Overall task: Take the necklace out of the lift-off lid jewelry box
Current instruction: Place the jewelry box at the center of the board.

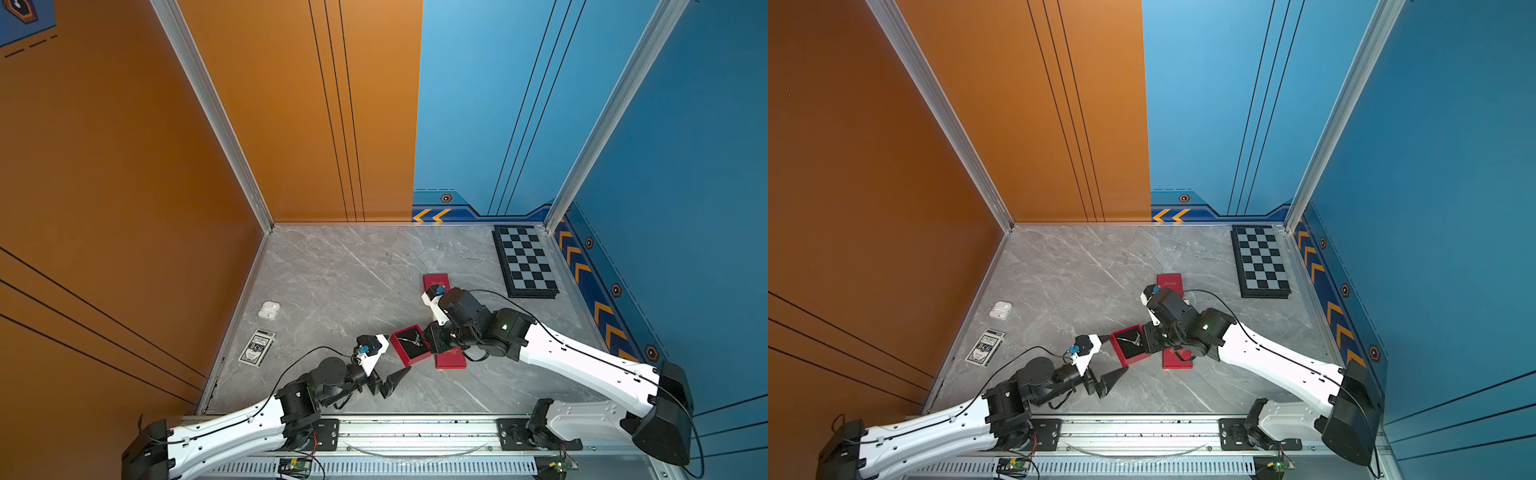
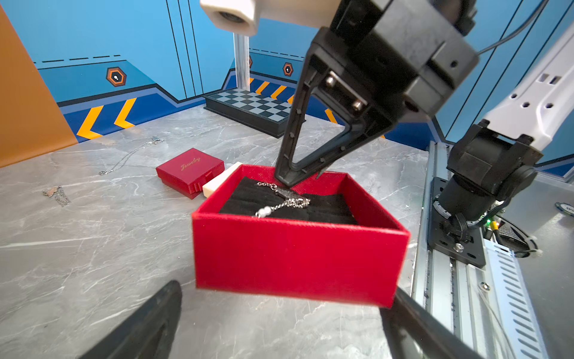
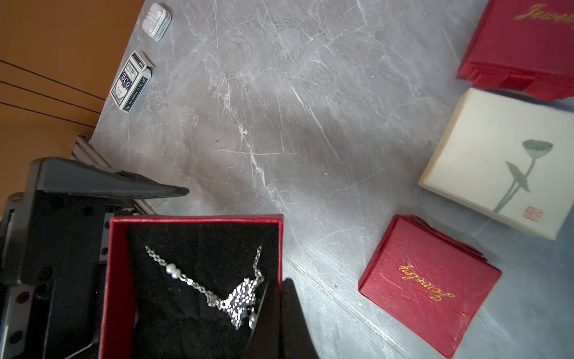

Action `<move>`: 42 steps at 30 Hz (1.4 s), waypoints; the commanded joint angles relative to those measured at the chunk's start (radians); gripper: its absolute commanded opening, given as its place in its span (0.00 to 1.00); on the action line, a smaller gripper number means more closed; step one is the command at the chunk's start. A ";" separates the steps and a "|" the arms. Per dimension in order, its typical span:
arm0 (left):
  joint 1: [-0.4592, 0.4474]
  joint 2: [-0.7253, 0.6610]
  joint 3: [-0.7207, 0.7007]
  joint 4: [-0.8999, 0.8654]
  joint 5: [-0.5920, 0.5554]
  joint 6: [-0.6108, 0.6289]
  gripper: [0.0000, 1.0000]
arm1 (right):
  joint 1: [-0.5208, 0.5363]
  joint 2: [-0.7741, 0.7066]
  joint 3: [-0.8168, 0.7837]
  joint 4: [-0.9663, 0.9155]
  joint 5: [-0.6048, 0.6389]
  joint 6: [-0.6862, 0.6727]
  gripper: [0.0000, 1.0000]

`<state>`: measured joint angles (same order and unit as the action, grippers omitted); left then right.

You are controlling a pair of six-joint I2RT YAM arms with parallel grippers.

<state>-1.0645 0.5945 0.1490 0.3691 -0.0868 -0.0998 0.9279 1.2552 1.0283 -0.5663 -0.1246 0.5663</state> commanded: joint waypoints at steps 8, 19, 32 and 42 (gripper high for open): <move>-0.008 -0.009 -0.022 -0.038 -0.097 -0.106 0.98 | -0.035 0.060 0.053 0.010 0.170 0.020 0.00; 0.033 -0.029 0.109 -0.366 -0.355 -0.327 0.98 | 0.010 0.291 0.021 0.196 0.350 0.151 0.00; 0.255 -0.008 0.130 -0.511 -0.252 -0.475 0.99 | 0.107 0.558 0.052 0.287 0.472 0.315 0.00; 0.303 -0.058 0.117 -0.535 -0.209 -0.466 0.99 | 0.126 0.533 0.079 0.264 0.491 0.282 0.11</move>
<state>-0.7742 0.5488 0.2760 -0.1337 -0.3279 -0.5594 1.0458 1.8076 1.0794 -0.2771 0.3283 0.8566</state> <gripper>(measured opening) 0.989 0.098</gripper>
